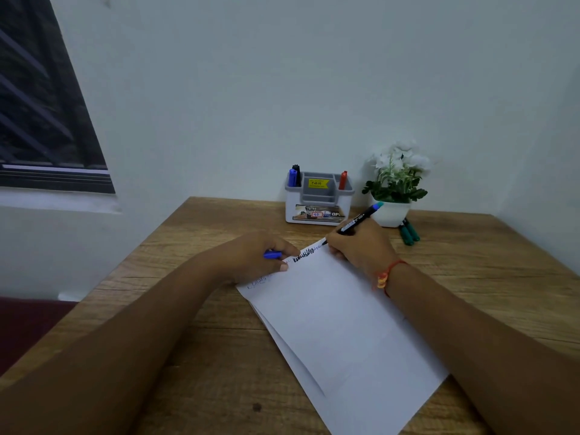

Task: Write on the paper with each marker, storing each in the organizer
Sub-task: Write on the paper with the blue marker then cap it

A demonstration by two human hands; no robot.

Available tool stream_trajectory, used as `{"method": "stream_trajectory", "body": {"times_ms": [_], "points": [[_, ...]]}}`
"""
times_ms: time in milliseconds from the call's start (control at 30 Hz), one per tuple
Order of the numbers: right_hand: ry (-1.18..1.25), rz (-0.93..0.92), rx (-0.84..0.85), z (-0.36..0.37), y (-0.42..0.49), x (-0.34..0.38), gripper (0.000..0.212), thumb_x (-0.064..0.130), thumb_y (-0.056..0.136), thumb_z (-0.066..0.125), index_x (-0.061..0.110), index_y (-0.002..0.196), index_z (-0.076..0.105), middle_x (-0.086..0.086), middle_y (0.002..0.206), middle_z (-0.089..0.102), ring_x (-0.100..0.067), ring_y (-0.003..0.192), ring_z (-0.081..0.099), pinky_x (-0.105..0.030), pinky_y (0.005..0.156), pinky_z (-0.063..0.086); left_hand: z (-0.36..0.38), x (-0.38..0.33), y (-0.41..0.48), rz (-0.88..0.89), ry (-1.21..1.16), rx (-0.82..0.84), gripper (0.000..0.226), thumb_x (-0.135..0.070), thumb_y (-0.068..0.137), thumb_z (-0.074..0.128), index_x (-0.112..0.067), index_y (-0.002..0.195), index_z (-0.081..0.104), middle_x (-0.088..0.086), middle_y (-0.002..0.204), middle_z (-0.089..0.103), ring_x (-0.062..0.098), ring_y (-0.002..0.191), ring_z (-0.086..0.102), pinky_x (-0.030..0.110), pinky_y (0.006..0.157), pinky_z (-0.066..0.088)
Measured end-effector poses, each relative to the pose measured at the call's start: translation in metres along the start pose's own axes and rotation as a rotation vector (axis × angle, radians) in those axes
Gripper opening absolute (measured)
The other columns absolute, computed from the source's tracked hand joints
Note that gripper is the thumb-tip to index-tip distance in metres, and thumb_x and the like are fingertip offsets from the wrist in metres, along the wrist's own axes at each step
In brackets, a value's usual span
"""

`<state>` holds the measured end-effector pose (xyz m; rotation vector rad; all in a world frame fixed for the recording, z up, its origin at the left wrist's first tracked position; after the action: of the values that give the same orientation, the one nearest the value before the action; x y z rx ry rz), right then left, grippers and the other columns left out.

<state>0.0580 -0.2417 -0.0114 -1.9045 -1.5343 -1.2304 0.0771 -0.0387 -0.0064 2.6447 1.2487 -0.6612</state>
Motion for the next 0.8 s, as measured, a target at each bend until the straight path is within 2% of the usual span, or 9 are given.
{"method": "stream_trajectory", "body": {"times_ms": [200, 267, 367, 533, 700, 800], "points": [[-0.033, 0.007, -0.001, -0.0011, -0.0003, -0.0008, 0.021, 0.019, 0.077, 0.066, 0.005, 0.063, 0.072, -0.001, 0.053, 0.068, -0.004, 0.049, 0.06, -0.018, 0.052, 0.046, -0.001, -0.0025, -0.0008, 0.015, 0.007, -0.003, 0.04, -0.025, 0.096, 0.06, -0.033, 0.135, 0.056, -0.009, 0.14, 0.054, 0.002, 0.109, 0.045, 0.019, 0.096, 0.032], [-0.022, 0.006, -0.016, -0.0019, 0.0003, -0.0012, 0.02, 0.019, 0.077, 0.067, 0.006, 0.064, 0.073, -0.002, 0.055, 0.07, -0.005, 0.05, 0.061, -0.02, 0.055, 0.047, -0.0015, -0.0033, -0.0013, 0.018, 0.005, 0.0, 0.041, -0.024, 0.096, 0.06, -0.032, 0.136, 0.056, -0.008, 0.141, 0.054, 0.002, 0.11, 0.045, 0.019, 0.095, 0.031], [-0.029, 0.014, -0.016, -0.0014, 0.0002, -0.0014, 0.019, 0.019, 0.079, 0.067, 0.005, 0.067, 0.073, 0.0, 0.054, 0.069, -0.002, 0.048, 0.059, -0.016, 0.052, 0.043, -0.0012, -0.0047, -0.0015, 0.017, 0.012, 0.006, 0.041, -0.023, 0.096, 0.059, -0.03, 0.137, 0.055, -0.007, 0.142, 0.053, 0.003, 0.112, 0.044, 0.019, 0.096, 0.03], [-0.021, 0.015, -0.021, -0.001, 0.0011, -0.0017, 0.019, 0.019, 0.08, 0.068, 0.005, 0.069, 0.074, 0.0, 0.056, 0.07, -0.004, 0.051, 0.062, -0.02, 0.057, 0.046, -0.0013, -0.0045, -0.0009, 0.017, 0.023, 0.011, 0.042, -0.024, 0.096, 0.059, -0.03, 0.137, 0.055, -0.007, 0.143, 0.052, 0.001, 0.109, 0.043, 0.019, 0.094, 0.03], [-0.039, 0.007, -0.035, -0.0016, 0.0011, -0.0022, 0.021, 0.02, 0.08, 0.066, 0.006, 0.066, 0.073, 0.001, 0.054, 0.07, -0.001, 0.049, 0.06, -0.019, 0.058, 0.045, -0.001, -0.0038, -0.0009, 0.016, 0.018, 0.01, 0.042, -0.024, 0.096, 0.059, -0.031, 0.137, 0.054, -0.007, 0.142, 0.053, 0.003, 0.108, 0.044, 0.02, 0.094, 0.031], [-0.045, 0.008, -0.027, -0.0018, 0.0013, -0.0017, 0.022, 0.02, 0.081, 0.066, 0.006, 0.066, 0.074, 0.001, 0.054, 0.069, -0.001, 0.049, 0.06, -0.019, 0.058, 0.045, -0.0007, -0.0035, -0.0011, 0.012, 0.013, 0.013, 0.042, -0.024, 0.096, 0.059, -0.031, 0.137, 0.055, -0.007, 0.142, 0.053, 0.006, 0.115, 0.047, 0.021, 0.096, 0.031]]}}
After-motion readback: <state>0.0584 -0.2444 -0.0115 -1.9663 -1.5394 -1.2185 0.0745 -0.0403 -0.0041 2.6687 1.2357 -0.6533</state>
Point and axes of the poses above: each hand's wrist, its own y-axis towards the middle knuckle, its own z-axis out of the palm, x = y × z, the point moved 6 cm from there along y, towards the middle knuckle
